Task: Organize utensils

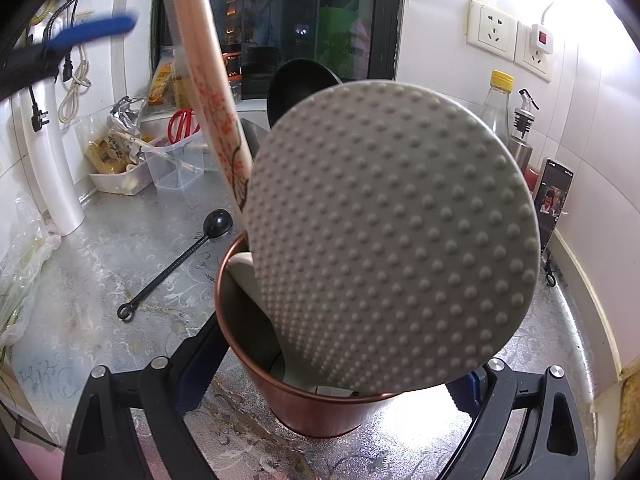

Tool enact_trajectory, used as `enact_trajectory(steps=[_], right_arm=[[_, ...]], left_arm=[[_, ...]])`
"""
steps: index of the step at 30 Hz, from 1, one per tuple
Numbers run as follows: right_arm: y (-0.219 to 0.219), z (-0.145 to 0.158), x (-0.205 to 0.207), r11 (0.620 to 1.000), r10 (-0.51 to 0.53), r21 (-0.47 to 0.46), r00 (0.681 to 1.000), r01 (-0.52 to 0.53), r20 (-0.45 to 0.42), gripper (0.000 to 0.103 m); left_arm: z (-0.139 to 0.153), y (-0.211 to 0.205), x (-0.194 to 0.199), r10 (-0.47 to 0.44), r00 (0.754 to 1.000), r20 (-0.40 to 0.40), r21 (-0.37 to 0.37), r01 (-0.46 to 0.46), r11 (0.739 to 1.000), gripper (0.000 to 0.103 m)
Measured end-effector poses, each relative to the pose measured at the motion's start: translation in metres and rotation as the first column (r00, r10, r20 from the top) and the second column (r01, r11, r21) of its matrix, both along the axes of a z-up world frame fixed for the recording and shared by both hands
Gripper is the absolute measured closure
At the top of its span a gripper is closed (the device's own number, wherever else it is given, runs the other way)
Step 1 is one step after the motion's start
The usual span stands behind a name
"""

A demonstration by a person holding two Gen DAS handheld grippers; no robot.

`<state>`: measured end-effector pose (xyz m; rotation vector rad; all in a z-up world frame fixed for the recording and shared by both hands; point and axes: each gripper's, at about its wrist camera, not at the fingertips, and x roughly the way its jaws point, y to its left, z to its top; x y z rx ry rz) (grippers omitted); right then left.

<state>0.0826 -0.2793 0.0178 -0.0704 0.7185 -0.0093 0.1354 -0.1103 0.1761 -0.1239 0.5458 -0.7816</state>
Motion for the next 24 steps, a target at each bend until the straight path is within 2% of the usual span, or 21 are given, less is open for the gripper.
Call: enact_trajectory(steps=[4,8,10,13,17,24], right_arm=[[0.001,-0.001,0.001,1.000,0.000,-0.001,1.000,0.000,0.000,0.006],[0.002,-0.001,0.002,1.000,0.000,0.000,1.000,0.000,-0.001,0.006],[0.002,-0.001,0.001,1.000,0.000,-0.001,1.000,0.000,-0.001,0.006],[0.001,0.000,0.001,1.000,0.000,0.000,1.000,0.000,-0.001,0.006],[0.002,-0.001,0.001,1.000,0.000,0.000,1.000,0.000,-0.001,0.006],[0.002,-0.001,0.001,1.000,0.000,0.001,1.000,0.000,-0.001,0.006]], left_arm=[[0.002,-0.021,-0.006,-0.090,0.996,0.019,0.015,0.090,0.996,0.056],[-0.002,-0.031,-0.010,-0.119,0.993,0.021,0.045,0.118,0.992,0.059],[-0.003,-0.033,-0.010,-0.129,0.992,0.016,0.049,0.128,0.991,0.076],[-0.005,-0.035,-0.010,-0.135,0.991,0.015,0.055,0.134,0.989,0.090],[-0.010,-0.038,-0.009,-0.134,0.991,0.007,0.069,0.133,0.989,0.091],[-0.037,-0.046,0.002,-0.122,0.988,-0.094,0.121,0.133,0.984,0.093]])
